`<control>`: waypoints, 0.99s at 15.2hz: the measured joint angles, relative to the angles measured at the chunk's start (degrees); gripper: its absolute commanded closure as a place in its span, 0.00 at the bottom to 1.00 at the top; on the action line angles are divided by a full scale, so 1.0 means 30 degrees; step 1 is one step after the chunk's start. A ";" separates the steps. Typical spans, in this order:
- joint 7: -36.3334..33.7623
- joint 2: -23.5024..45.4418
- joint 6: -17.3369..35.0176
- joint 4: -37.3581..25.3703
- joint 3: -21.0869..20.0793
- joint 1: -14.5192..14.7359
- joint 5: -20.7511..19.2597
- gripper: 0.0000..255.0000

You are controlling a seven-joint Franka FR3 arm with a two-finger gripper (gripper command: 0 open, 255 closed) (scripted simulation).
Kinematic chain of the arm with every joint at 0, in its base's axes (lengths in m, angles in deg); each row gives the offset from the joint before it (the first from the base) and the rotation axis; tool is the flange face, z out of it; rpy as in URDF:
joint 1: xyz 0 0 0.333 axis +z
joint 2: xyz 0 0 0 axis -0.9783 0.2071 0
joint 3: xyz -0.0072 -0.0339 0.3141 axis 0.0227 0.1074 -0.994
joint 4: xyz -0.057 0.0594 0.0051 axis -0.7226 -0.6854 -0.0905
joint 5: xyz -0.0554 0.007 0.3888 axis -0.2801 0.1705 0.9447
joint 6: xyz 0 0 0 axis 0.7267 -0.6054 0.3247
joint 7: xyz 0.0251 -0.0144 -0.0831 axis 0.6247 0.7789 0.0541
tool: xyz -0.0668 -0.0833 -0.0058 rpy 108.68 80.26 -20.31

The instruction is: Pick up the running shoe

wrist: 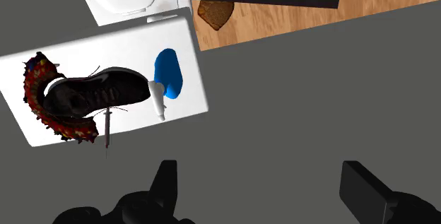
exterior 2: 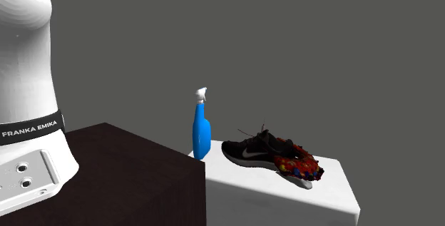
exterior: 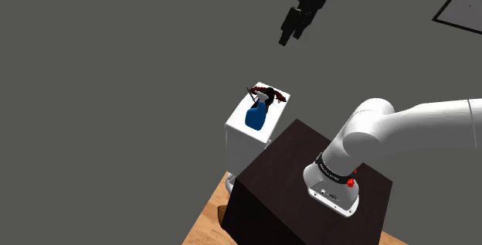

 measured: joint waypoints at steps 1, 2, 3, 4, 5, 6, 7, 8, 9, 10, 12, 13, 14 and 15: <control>0.0000 0.0000 0.0000 0.0000 0.0000 0.0000 0.0000 0.00; 0.0055 0.0001 0.0262 0.0243 0.0091 -0.0044 -0.0028 0.00; 0.0283 0.0059 0.0755 0.0661 0.0370 -0.0157 -0.0150 0.00; 0.0424 0.0204 0.1274 0.1006 0.0576 -0.0252 -0.0221 0.00; 0.0550 0.0208 0.1867 0.1554 0.0772 -0.0345 -0.0281 0.00; 0.0730 0.0285 0.2467 0.2034 0.1024 -0.0461 -0.0369 0.00; 0.0844 0.0515 0.2966 0.2260 0.1218 -0.0554 -0.0419 0.00; 0.0996 0.0730 0.3510 0.2551 0.1449 -0.0660 -0.0482 0.00; 0.1222 0.0885 0.4103 0.2948 0.1748 -0.0799 -0.0585 0.00; 0.1417 0.1084 0.4709 0.3319 0.2020 -0.0919 -0.0660 0.00; 0.1920 0.1644 0.5917 0.3879 0.2667 -0.1192 -0.0841 0.00; 0.2129 0.2012 0.6577 0.4137 0.2952 -0.1295 -0.0895 0.00; 0.2303 0.2239 0.7274 0.4569 0.3208 -0.1400 -0.0935 0.00; 0.2421 0.2601 0.7929 0.4821 0.3407 -0.1454 -0.0932 0.00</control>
